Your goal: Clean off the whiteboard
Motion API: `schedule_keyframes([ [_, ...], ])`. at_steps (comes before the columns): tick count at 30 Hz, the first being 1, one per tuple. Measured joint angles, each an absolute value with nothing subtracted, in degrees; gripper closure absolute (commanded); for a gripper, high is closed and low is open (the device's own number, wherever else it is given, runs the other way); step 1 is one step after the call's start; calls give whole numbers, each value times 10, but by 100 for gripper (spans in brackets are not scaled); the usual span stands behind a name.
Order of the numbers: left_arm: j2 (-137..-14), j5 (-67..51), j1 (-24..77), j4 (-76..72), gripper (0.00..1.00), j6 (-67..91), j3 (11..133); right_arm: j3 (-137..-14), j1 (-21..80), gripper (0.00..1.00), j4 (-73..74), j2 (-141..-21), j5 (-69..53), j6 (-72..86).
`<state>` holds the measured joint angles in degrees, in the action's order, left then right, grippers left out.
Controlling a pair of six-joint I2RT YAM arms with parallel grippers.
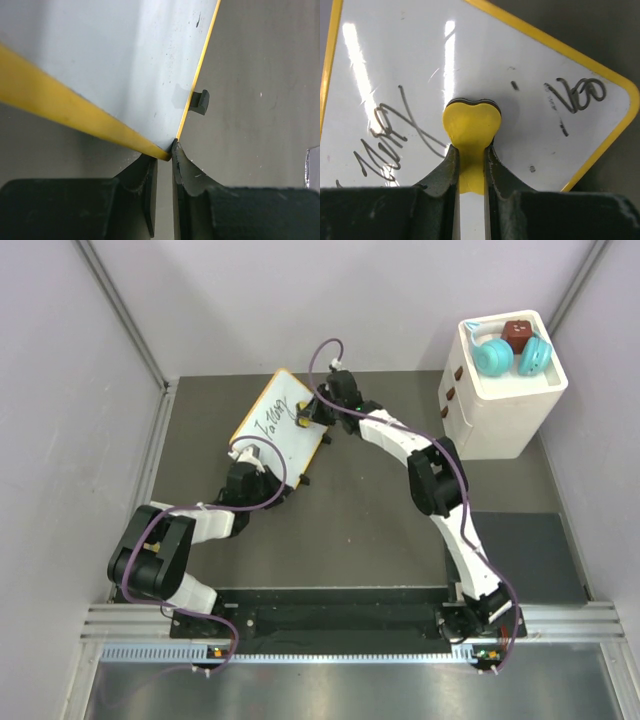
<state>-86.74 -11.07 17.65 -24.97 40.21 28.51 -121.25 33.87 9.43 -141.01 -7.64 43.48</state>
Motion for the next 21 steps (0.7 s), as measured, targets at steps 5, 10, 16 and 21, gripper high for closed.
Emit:
schedule_keyframes([
  [5, -867, -108, 180, -250, 100, 392, 286, -1213, 310, 100, 108, -1419, -88, 455],
  [10, -864, -108, 182, -250, 100, 387, 287, -1180, 286, 100, 113, -1420, -77, 472],
  [16, -860, -109, 186, -251, 100, 380, 288, -1153, 275, 100, 104, -1418, -68, 495],
  [21, -860, -109, 186, -252, 100, 380, 288, -1156, 275, 100, 103, -1418, -72, 496],
])
